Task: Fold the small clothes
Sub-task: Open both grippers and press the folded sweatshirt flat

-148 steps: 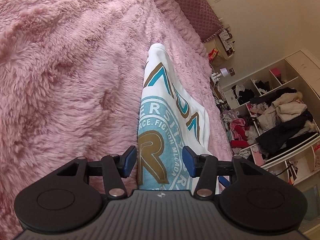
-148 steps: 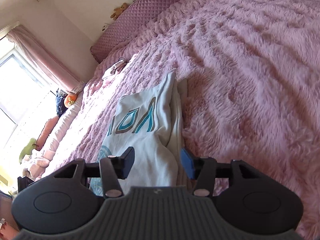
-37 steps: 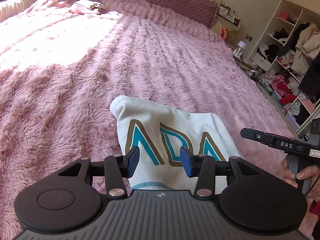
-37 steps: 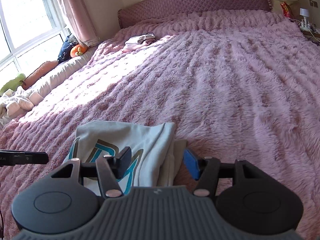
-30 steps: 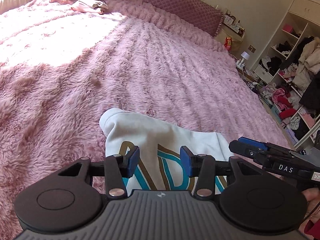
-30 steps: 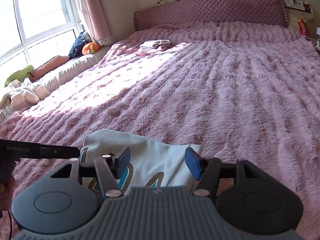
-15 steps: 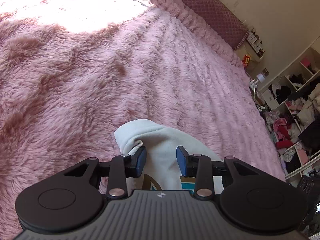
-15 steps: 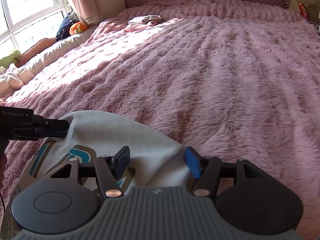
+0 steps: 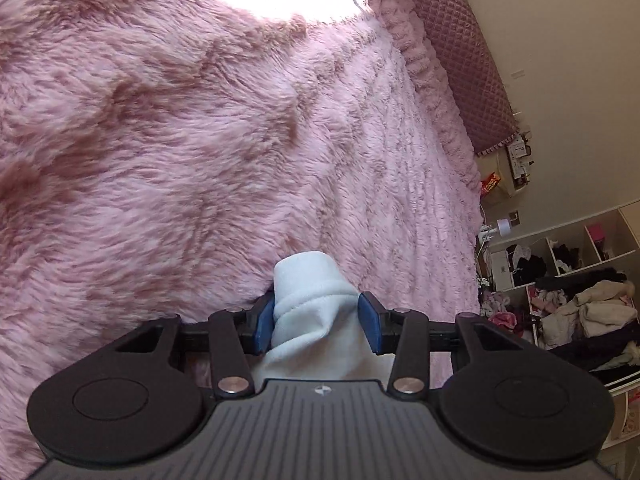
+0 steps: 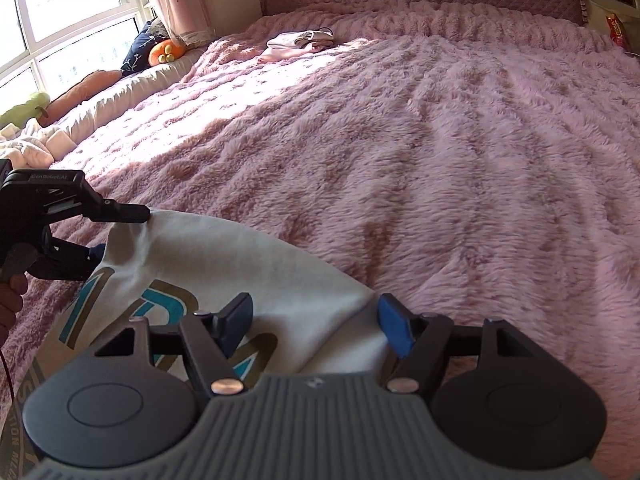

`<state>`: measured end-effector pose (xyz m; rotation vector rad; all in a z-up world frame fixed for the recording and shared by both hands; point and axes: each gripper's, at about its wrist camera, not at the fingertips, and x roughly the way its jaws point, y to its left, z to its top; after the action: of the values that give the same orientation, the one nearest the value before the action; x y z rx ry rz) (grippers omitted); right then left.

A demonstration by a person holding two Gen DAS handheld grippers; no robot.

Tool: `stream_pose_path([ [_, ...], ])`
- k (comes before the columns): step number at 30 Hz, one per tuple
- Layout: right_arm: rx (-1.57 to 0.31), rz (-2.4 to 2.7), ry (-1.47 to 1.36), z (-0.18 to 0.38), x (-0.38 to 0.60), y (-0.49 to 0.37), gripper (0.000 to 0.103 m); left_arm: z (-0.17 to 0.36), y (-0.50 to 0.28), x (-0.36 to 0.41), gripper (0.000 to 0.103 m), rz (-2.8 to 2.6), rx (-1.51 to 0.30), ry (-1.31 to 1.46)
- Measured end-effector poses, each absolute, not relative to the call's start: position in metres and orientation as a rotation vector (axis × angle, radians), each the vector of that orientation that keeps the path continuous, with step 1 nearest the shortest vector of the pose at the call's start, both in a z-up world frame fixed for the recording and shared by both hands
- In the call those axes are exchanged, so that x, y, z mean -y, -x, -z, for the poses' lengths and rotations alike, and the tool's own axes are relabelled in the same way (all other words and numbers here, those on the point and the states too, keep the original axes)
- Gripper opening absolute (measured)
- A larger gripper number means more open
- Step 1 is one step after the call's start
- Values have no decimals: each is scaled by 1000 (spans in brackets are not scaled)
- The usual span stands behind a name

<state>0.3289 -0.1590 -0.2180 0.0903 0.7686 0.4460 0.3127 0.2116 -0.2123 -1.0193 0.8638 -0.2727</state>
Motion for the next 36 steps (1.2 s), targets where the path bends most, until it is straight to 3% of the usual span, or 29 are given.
stream_pose_path([
  [1,-770,-447,-84,218,158,-329,66,210,-315,-210,24,297,-833,1043],
  [2,-770,-448,-81,218,158,-329,66,206,-317,-210,16,322,-801,1055],
  [5,-771,-449,-76,218,157,-330,66,190,-325,-203,15,318,-752,929],
  [8,-776,-441,-79,219,157,-332,66,194,-334,-195,16,248,-797,753],
  [11,-781,-440,-63,217,155,-333,66,200,-328,-198,21,224,-825,750],
  [15,-729,-435,-32,195,157,-318,66,167,-302,-207,22,221,-750,728],
  [19,-645,-460,-91,163,174,-272,67,118,-249,-194,22,283,-684,614],
  [24,-622,-533,-111,145,183,-190,68,93,-161,-153,32,336,-671,484],
  [30,-623,-577,-17,151,178,-106,70,111,-75,-116,37,369,-724,507],
  [36,-667,-526,-27,171,180,-79,71,138,-47,-109,37,357,-800,576],
])
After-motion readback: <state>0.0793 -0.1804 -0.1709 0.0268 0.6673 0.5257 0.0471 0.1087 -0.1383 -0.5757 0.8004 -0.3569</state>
